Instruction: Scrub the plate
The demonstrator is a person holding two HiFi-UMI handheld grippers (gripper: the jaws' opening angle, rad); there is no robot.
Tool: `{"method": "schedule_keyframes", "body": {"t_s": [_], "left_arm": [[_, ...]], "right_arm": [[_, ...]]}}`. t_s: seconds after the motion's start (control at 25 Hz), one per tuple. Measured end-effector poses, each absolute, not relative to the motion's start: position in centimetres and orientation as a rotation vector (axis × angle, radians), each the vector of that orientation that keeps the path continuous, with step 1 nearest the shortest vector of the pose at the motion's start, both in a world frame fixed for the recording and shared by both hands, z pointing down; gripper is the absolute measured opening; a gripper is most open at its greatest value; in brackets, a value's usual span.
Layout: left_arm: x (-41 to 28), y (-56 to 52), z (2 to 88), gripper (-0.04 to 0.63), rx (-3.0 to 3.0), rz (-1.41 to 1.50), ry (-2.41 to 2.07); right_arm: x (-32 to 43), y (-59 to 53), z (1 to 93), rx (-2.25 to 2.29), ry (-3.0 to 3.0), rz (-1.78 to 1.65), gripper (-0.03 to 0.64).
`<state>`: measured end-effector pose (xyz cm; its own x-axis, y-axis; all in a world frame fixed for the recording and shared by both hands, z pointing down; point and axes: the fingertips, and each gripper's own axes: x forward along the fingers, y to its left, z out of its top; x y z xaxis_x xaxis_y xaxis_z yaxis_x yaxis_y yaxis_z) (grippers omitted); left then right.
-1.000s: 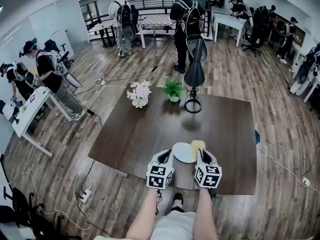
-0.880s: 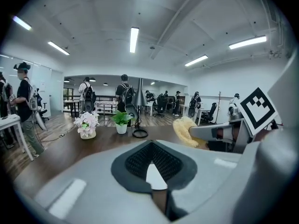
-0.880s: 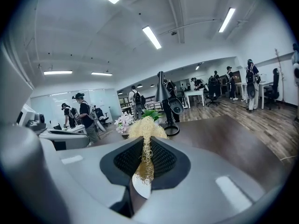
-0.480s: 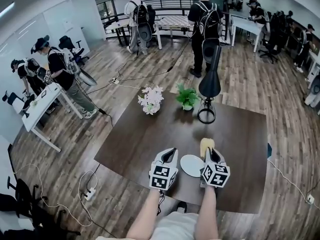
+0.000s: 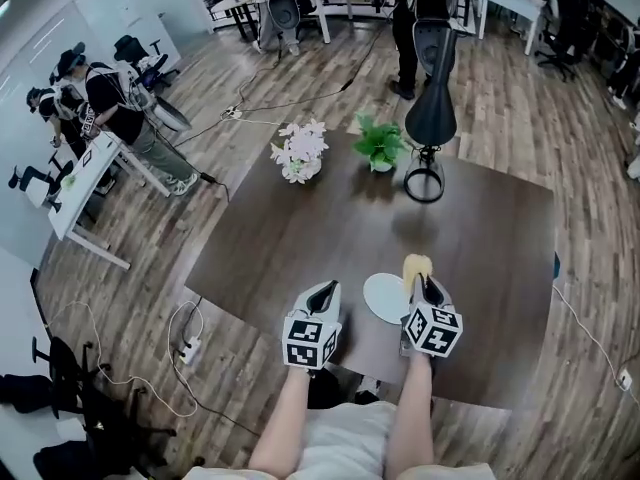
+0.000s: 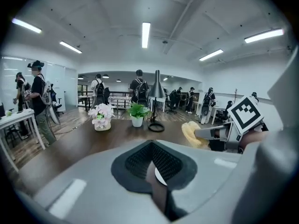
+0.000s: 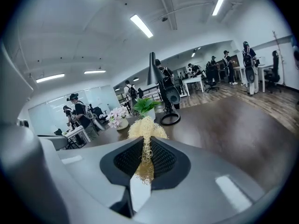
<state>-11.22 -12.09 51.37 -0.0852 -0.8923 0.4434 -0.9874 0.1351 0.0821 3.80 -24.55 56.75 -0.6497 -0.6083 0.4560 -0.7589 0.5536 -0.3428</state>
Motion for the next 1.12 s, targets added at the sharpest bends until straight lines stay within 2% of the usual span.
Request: {"method": "schedule_keyframes", "body": {"t_s": [0.48, 0.88, 1.12], "left_arm": [[-8.1, -15.3, 57.8, 0.002, 1.93, 0.513, -1.729], [-9.7, -17.9, 60.9, 0.002, 2.025, 0.564, -1.499], [-11.4, -17.8, 62.5, 0.002, 2.077, 0.647, -1.376]], "right_arm": [[4.9, -22.8, 64.0, 1.222, -2.292, 0.851, 0.061], [1.7, -22.5, 66.6, 1.328, -2.139, 0.808, 0.061], [-0.2, -22.6, 69.5, 1.317, -2.019, 0.663, 0.06]]}}
